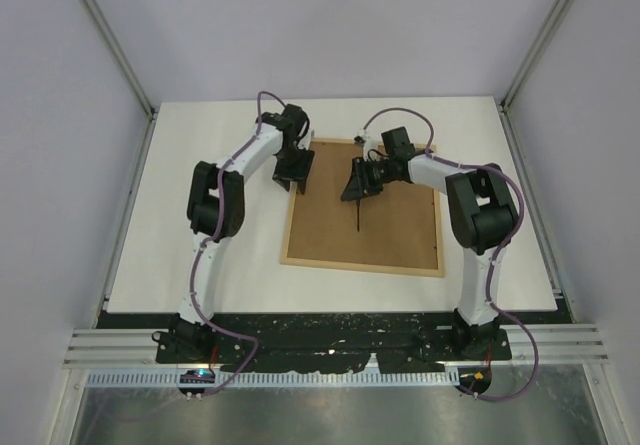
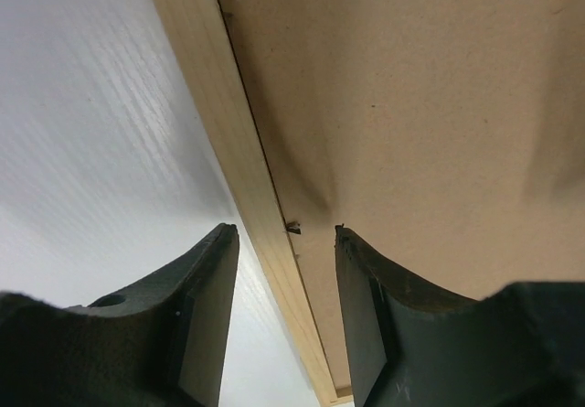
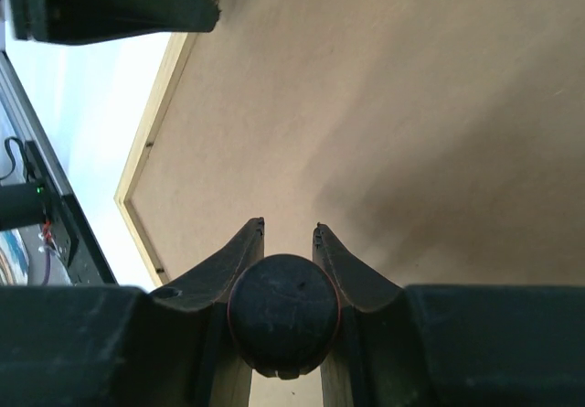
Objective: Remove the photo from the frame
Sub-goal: Adjust the photo frame item on the photo frame.
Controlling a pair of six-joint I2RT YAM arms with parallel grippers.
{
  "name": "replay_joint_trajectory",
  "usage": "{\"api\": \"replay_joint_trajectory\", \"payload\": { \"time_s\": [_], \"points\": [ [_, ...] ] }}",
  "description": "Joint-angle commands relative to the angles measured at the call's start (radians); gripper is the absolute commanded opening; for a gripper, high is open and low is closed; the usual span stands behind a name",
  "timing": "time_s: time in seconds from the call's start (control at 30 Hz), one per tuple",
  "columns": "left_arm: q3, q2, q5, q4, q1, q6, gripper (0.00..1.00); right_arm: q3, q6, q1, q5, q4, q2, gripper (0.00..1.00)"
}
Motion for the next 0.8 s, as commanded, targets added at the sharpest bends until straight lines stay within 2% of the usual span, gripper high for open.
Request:
{"api": "replay_joint_trajectory", "payload": {
  "time_s": [0.0, 0.23, 0.47, 0.77],
  "points": [
    [0.047, 0.008, -0.092, -0.034, -0.011, 0.023, 0.51, -0.075, -0.062, -0.003, -0.06, 0.128, -0.118, 0.08],
    [0.063, 0.031, -0.095, -0.034, -0.017, 0.019, 0.5, -0.172, -0.06, -0.003, -0.076, 0.201, -0.146, 0.08],
    [0.073, 0.04, -0.094, -0.034, -0.018, 0.018, 0.42, -0.171, -0.057, -0.003, -0.092, 0.206, -0.128, 0.08],
    [0.026, 0.018, -0.063, -0.039, -0.018, 0.021, 0.42, -0.163, -0.049, -0.003, -0.094, 0.209, -0.122, 0.08]
  ]
}}
